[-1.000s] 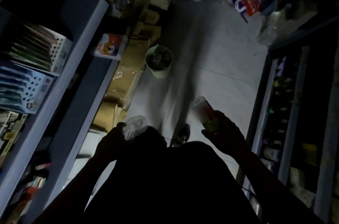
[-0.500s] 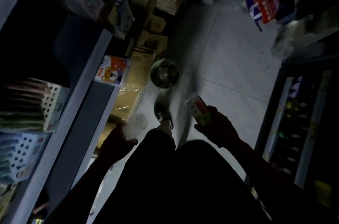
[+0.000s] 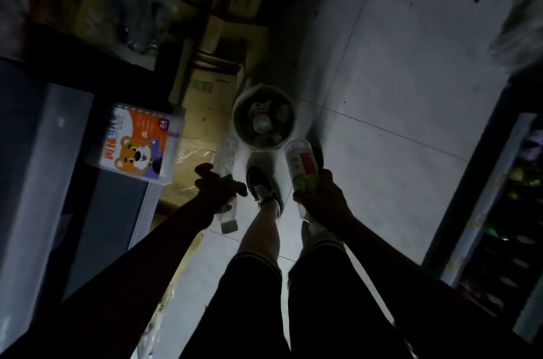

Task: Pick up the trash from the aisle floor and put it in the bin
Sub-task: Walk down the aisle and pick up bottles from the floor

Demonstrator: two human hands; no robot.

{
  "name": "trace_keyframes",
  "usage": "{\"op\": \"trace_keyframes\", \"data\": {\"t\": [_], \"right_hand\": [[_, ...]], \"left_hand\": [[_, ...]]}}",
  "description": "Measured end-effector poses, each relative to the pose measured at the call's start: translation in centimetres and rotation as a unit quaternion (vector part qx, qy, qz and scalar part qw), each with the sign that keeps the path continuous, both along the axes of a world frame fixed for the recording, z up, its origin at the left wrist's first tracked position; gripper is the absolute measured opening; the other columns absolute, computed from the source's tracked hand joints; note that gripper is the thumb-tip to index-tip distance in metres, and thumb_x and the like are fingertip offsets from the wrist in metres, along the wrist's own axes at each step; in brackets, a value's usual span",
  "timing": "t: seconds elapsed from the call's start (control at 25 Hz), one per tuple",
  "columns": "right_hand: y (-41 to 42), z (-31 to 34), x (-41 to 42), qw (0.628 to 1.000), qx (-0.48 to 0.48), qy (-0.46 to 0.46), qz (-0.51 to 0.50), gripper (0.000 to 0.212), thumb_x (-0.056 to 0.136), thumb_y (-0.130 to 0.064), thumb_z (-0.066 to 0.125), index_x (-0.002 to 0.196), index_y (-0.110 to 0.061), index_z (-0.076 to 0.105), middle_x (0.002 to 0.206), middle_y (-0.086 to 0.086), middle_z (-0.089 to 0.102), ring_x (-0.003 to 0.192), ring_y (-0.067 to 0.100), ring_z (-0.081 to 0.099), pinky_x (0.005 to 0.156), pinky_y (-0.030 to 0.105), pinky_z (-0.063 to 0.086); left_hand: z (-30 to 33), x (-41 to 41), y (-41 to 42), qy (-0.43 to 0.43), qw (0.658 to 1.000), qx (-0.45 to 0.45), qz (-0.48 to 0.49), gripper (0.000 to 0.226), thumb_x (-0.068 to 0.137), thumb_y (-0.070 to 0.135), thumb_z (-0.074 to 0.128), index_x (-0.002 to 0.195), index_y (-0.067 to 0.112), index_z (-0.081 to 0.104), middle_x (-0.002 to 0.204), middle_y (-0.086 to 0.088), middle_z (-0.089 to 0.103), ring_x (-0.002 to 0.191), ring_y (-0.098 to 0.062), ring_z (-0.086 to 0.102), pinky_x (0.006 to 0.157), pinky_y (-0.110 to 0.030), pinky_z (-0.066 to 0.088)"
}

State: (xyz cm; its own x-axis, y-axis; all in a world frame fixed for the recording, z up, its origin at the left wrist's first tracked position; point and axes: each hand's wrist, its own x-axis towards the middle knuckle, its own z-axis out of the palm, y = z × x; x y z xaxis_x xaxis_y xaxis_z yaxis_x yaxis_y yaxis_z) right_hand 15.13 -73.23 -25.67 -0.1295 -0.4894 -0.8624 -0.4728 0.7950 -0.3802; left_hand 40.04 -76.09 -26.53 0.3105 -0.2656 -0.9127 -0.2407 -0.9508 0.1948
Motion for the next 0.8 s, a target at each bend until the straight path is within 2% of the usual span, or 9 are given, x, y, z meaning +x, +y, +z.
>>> {"op": "trace_keyframes", "data": {"t": [0.08,0.16,0.2,0.28,0.36,0.4,0.52,0.68,0.8], "right_hand": [[-2.3,-5.7,0.2,1.000,-0.010,-0.006,0.023,0.067,0.085,-0.019,0.079,0.135,-0.013,0.036,0.108,-0.002,0.054,0.085,0.007,0.057,0.063,0.007,0.048],[-4.7,-11.9,0.7,0.999,-0.027,-0.007,0.045,0.083,0.081,-0.022,0.082,0.144,-0.013,0.028,0.118,0.000,0.052,0.104,0.021,0.063,0.081,0.028,0.058],[-5.8,-14.8,0.9,0.998,-0.033,-0.003,0.053,0.090,0.080,-0.023,0.083,0.147,-0.013,0.025,0.120,0.000,0.050,0.106,0.023,0.063,0.078,0.031,0.058],[-8.0,-20.1,1.4,0.995,-0.054,0.006,0.085,0.094,0.080,-0.026,0.083,0.149,-0.010,0.022,0.121,-0.002,0.044,0.098,0.015,0.061,0.064,0.017,0.052],[-10.1,-25.2,2.2,0.991,-0.089,-0.002,0.103,0.093,0.081,-0.030,0.082,0.147,-0.010,0.019,0.128,0.005,0.043,0.102,0.017,0.060,0.065,0.015,0.055],[-11.0,-27.4,2.7,0.988,-0.115,-0.006,0.102,0.095,0.080,-0.034,0.081,0.146,-0.011,0.017,0.133,0.009,0.043,0.111,0.022,0.059,0.072,0.024,0.059],[-12.9,-31.7,4.4,0.978,-0.177,-0.005,0.115,0.111,0.078,-0.050,0.078,0.155,-0.015,0.007,0.149,0.011,0.031,0.129,0.027,0.047,0.084,0.038,0.060],[-12.7,-33.8,5.0,0.963,-0.163,-0.001,0.216,0.118,0.080,-0.067,0.066,0.161,-0.019,-0.006,0.161,0.017,0.020,0.137,0.041,0.040,0.104,0.052,0.048],[-12.1,-32.1,3.6,0.933,-0.175,0.039,0.313,0.110,0.087,-0.061,0.066,0.161,-0.012,0.002,0.153,0.023,0.025,0.126,0.040,0.039,0.101,0.051,0.045]], "left_hand": [[-6.3,0.3,-1.3,-0.020,0.999,0.011,0.025,0.091,0.047,0.046,0.083,0.122,0.027,0.034,0.122,-0.025,0.052,0.102,-0.046,0.064,0.057,-0.042,0.062],[-12.2,0.3,-3.3,-0.012,0.999,-0.008,0.050,0.083,0.054,0.044,0.081,0.122,0.015,0.042,0.110,-0.026,0.054,0.084,-0.035,0.065,0.054,-0.041,0.061],[-14.3,0.0,-4.7,-0.001,0.998,-0.020,0.059,0.083,0.057,0.043,0.079,0.124,0.005,0.047,0.100,-0.027,0.057,0.071,-0.028,0.062,0.050,-0.036,0.056],[-19.5,-0.4,-6.8,0.012,0.997,-0.022,0.070,0.066,0.069,0.033,0.078,0.123,0.001,0.057,0.086,-0.017,0.063,0.058,-0.020,0.058,0.047,-0.030,0.048],[-24.8,-0.9,-8.4,-0.020,0.998,-0.036,0.057,0.035,0.086,0.023,0.070,0.116,0.007,0.062,0.089,-0.010,0.070,0.066,-0.020,0.066,0.053,-0.032,0.055],[-27.0,-1.3,-9.1,-0.048,0.997,-0.044,0.037,0.023,0.091,0.021,0.066,0.110,0.009,0.063,0.090,-0.008,0.070,0.073,-0.020,0.069,0.060,-0.033,0.058],[-32.0,-2.7,-10.3,-0.099,0.991,-0.068,-0.060,0.020,0.098,0.029,0.057,0.105,0.011,0.064,0.088,-0.003,0.066,0.081,-0.019,0.066,0.072,-0.032,0.054],[-33.6,-3.2,-9.0,0.060,0.983,-0.070,0.160,0.021,0.105,0.031,0.048,0.111,0.015,0.059,0.099,-0.006,0.067,0.087,-0.022,0.066,0.075,-0.033,0.056],[-31.4,-3.2,-8.1,0.100,0.970,-0.094,0.199,0.021,0.106,0.030,0.043,0.115,0.017,0.057,0.108,-0.007,0.067,0.099,-0.024,0.066,0.089,-0.037,0.053]]}}
